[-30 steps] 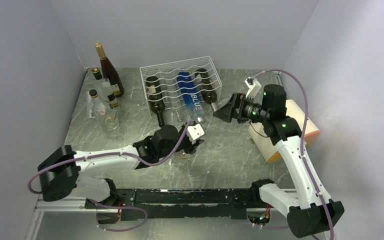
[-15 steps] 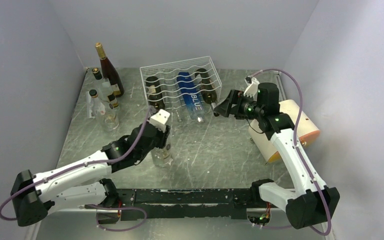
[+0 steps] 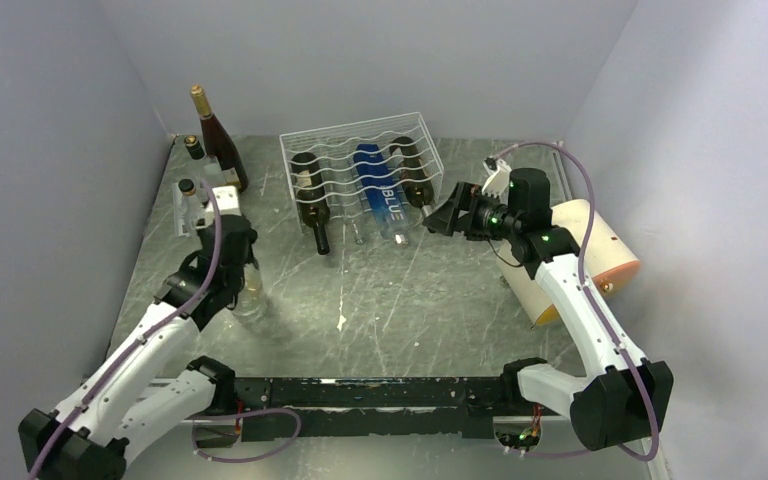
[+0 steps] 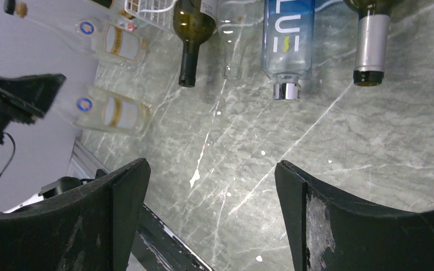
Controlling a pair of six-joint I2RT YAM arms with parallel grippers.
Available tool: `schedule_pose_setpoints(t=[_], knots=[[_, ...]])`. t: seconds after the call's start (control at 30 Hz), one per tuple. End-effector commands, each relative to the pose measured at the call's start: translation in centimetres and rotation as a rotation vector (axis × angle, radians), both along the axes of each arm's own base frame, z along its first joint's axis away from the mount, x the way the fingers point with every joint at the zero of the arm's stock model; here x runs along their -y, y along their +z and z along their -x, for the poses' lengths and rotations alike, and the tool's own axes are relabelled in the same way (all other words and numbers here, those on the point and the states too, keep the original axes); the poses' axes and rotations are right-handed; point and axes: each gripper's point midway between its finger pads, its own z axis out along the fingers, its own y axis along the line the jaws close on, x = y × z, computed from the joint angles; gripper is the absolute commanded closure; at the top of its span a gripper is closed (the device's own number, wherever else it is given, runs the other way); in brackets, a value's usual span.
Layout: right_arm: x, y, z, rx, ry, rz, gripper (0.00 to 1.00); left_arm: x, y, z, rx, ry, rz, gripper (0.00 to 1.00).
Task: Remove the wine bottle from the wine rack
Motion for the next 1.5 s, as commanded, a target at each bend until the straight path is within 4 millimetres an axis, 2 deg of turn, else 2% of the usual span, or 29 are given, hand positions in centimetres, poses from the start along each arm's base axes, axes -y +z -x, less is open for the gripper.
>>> schedule_pose_setpoints(t=[0.0, 0.1, 0.23, 0.4, 0.6, 0.7, 0.83, 0.97, 1.0, 1.07, 1.17, 1.27, 1.37, 1.47], knots=[[-0.1, -0.4, 0.2, 0.004, 0.009, -0.009, 0.14, -6.2, 7.7, -2.4, 0.264, 0.284, 0.045, 0.93], [-0.1, -0.4, 0.4, 0.005, 0.007, -0.01, 0.14, -9.5, 9.0, -2.8, 0.357, 0.401, 0.074, 0.93], [-0.3, -0.6, 0.5, 0.002, 0.015, -0.019, 0.14, -13.4, 8.7, -3.0, 0.413, 0.532, 0.132, 0.93], [-0.4, -1.2, 0.4, -0.011, 0.025, -0.023, 0.14, -14.5, 7.6, -4.4, 0.423, 0.501, 0.156, 0.93], [-0.9, -1.6, 0.4, -0.025, 0.044, -0.044, 0.14, -14.0, 5.9, -4.6, 0.404, 0.457, 0.154, 0.93], [-1.2, -2.0, 0.4, -0.037, 0.058, -0.06, 0.14, -13.6, 5.7, -4.4, 0.399, 0.427, 0.145, 0.74], [-1.6, -2.4, 0.7, -0.054, 0.081, -0.083, 0.14, -13.7, 5.5, -3.7, 0.388, 0.425, 0.125, 0.36], [-1.8, -2.7, 1.0, -0.061, 0.092, -0.093, 0.14, -13.8, 5.5, -3.2, 0.38, 0.444, 0.138, 0.05], [-1.8, -2.9, 1.0, -0.067, 0.096, -0.091, 0.14, -13.9, 5.6, -3.1, 0.38, 0.455, 0.139, 0.0], [-1.8, -3.1, 1.0, -0.08, 0.1, -0.083, 0.14, -14.0, 6.2, -2.9, 0.38, 0.461, 0.138, 0.0], [-1.7, -3.5, 1.0, -0.092, 0.102, -0.073, 0.14, -13.9, 7.7, -2.3, 0.388, 0.452, 0.135, 0.0], [-1.7, -4.1, 1.1, -0.114, 0.098, -0.072, 0.14, -13.7, 10.5, -1.3, 0.439, 0.437, 0.14, 0.0], [-2.2, -4.7, 1.4, -0.145, 0.116, -0.099, 0.14, -12.6, 15.3, -0.4, 0.554, 0.351, 0.161, 0.01], [-3.3, -4.9, 1.7, -0.158, 0.131, -0.138, 0.14, -10.0, 21.2, 0.3, 0.717, 0.179, 0.203, 0.01]])
